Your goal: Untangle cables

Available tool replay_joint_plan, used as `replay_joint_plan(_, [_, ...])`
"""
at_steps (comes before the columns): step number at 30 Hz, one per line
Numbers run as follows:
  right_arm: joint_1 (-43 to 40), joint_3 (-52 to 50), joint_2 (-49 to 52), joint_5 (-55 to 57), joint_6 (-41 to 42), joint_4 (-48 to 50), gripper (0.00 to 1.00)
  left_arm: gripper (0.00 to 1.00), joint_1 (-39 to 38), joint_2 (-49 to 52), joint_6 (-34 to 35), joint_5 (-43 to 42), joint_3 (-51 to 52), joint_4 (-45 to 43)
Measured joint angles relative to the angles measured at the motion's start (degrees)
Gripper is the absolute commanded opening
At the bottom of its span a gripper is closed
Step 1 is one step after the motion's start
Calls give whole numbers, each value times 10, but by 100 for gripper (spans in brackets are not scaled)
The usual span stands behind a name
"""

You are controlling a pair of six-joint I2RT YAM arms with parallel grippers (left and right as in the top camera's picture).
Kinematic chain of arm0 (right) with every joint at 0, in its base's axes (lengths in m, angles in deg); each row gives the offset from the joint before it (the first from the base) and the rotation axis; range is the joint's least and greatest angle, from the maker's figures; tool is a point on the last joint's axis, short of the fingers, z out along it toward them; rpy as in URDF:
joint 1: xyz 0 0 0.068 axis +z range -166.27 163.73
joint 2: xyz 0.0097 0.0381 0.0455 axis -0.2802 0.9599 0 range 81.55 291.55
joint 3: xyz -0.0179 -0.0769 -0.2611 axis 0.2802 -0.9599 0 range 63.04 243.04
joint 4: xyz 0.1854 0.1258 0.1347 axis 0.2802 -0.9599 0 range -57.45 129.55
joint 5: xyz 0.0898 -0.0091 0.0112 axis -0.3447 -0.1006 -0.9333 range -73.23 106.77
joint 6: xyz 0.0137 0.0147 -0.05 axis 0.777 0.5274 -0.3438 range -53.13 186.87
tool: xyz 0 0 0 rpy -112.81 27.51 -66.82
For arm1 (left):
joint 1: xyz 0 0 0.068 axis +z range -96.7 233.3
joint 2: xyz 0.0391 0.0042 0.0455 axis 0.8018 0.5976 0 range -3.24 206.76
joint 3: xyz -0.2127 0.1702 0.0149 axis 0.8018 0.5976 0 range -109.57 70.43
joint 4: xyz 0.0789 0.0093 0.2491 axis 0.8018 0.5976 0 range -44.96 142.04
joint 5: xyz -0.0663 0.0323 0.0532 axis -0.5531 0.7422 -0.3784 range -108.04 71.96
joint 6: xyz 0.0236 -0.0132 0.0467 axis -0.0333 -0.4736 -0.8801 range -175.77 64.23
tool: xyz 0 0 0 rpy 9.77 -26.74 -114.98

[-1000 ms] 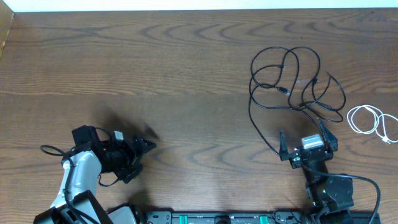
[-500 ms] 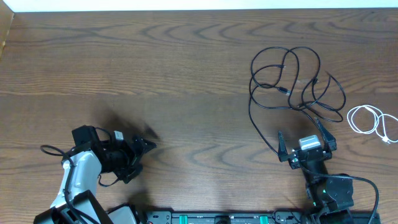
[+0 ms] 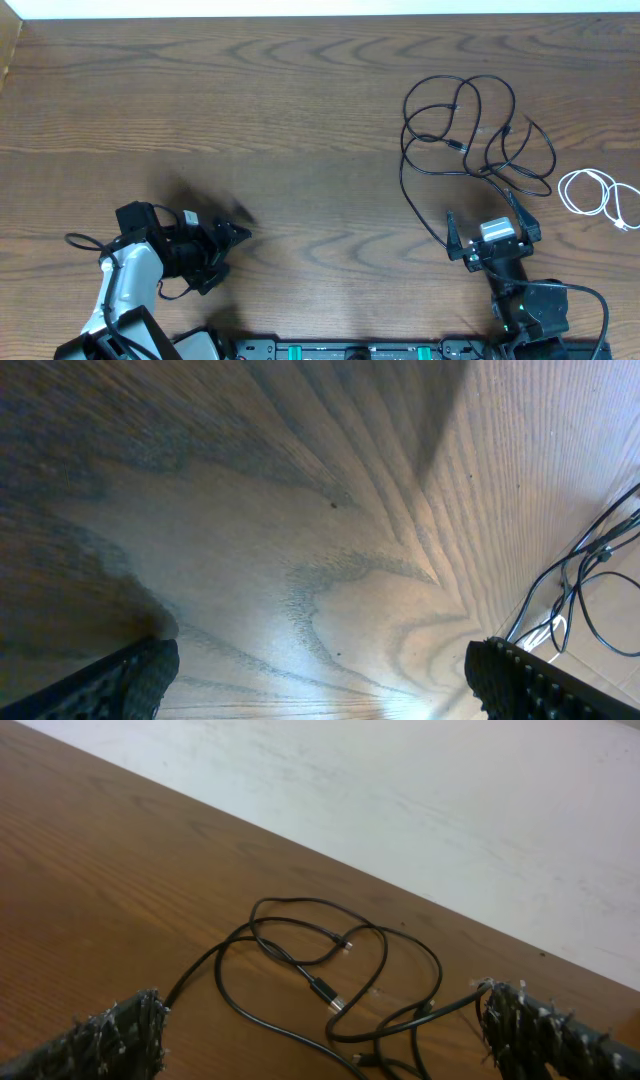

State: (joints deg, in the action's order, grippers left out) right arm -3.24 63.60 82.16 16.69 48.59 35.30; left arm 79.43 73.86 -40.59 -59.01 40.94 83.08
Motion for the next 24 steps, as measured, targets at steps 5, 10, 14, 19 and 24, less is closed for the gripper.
replay_joint_plan(5, [0,0,0,0,0,0,99,98,0,0,0,0,0,0])
replay_joint_plan(10, [0,0,0,0,0,0,99,98,0,0,0,0,0,0])
replay_joint_plan(14, [0,0,0,0,0,0,99,98,0,-9,0,9,0,0])
replay_joint_plan(19, [0,0,0,0,0,0,99,98,0,-69,0,74,0,3])
replay_joint_plan(24, [0,0,0,-1,0,0,99,98,-15,-142,1,101,0,-5])
